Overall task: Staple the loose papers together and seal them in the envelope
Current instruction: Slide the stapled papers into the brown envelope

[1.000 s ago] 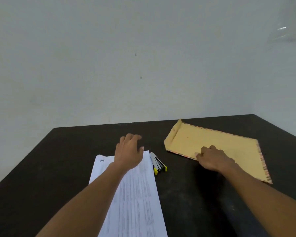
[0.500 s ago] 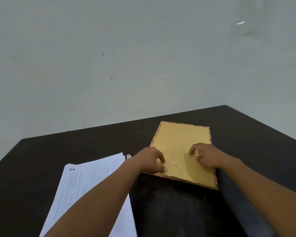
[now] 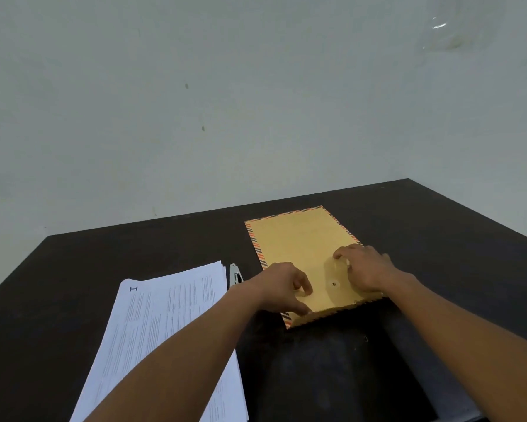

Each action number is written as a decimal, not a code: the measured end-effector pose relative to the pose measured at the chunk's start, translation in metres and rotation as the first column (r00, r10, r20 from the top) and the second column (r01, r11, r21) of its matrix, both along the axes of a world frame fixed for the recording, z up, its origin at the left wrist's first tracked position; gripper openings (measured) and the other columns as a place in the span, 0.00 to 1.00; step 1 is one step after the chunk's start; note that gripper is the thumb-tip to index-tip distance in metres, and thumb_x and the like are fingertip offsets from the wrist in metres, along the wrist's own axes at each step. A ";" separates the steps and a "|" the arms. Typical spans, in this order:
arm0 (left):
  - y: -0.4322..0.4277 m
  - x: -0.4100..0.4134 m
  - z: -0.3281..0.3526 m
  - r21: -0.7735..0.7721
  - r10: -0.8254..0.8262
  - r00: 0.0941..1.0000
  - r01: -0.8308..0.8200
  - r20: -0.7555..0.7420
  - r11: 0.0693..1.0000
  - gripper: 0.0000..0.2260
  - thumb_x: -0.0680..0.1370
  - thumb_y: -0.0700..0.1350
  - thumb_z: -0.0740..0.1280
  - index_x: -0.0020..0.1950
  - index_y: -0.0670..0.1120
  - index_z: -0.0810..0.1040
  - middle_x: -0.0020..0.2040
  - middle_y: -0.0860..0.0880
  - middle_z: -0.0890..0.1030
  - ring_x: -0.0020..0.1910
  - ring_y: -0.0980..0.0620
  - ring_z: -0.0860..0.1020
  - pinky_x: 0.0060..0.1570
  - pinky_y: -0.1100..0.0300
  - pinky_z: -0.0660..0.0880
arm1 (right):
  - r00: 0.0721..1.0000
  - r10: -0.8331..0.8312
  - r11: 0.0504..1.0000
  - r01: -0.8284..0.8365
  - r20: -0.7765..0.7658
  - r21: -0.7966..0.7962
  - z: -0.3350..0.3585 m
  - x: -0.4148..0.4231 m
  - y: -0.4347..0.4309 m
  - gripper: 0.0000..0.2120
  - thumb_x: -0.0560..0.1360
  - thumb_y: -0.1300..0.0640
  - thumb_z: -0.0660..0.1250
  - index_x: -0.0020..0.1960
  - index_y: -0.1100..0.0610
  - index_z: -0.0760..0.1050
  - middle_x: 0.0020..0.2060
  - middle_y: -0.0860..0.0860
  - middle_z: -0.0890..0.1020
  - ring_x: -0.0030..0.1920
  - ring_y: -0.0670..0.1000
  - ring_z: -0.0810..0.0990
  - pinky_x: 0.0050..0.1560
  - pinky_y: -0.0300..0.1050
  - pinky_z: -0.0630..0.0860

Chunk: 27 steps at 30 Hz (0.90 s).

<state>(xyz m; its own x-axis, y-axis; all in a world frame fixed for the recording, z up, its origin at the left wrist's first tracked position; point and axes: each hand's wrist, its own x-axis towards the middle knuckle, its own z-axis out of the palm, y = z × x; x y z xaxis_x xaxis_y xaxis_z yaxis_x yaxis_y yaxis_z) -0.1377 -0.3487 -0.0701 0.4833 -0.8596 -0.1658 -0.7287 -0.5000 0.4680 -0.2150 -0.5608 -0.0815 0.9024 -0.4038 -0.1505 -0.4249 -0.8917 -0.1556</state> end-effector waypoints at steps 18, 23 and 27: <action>0.271 0.009 -0.011 -0.058 0.873 0.480 -0.872 0.092 0.486 0.09 0.76 0.49 0.71 0.47 0.44 0.83 0.46 0.43 0.85 0.42 0.52 0.79 0.48 0.55 0.80 | 0.954 0.297 0.955 -0.297 -0.037 -0.006 0.021 0.036 0.263 0.13 0.75 0.56 0.64 0.58 0.56 0.74 0.51 0.53 0.78 0.51 0.54 0.81 0.49 0.47 0.80; 0.273 -0.002 -0.008 -0.108 0.906 0.408 -0.911 -0.111 0.397 0.08 0.76 0.47 0.73 0.50 0.43 0.81 0.42 0.50 0.78 0.37 0.55 0.76 0.34 0.65 0.72 | 0.973 0.214 0.969 -0.223 0.090 0.107 0.006 0.034 0.278 0.06 0.73 0.55 0.67 0.42 0.55 0.70 0.44 0.54 0.78 0.41 0.52 0.80 0.37 0.43 0.77; 0.275 0.000 -0.005 -0.109 0.901 0.352 -0.936 -0.255 0.335 0.11 0.75 0.45 0.75 0.53 0.41 0.83 0.52 0.46 0.83 0.39 0.55 0.77 0.39 0.60 0.74 | 0.975 0.121 0.945 -0.170 0.185 0.278 0.005 0.032 0.272 0.09 0.75 0.59 0.68 0.38 0.58 0.73 0.34 0.53 0.76 0.32 0.50 0.76 0.34 0.40 0.74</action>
<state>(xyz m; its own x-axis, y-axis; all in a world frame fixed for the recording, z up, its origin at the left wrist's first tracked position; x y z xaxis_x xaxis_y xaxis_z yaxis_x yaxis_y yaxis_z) -0.1374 -0.0739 -0.0752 0.9768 0.1011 -0.1889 0.2053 -0.6942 0.6899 -0.1831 -0.2884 -0.0763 0.9699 -0.2272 -0.0875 -0.2411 -0.8473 -0.4731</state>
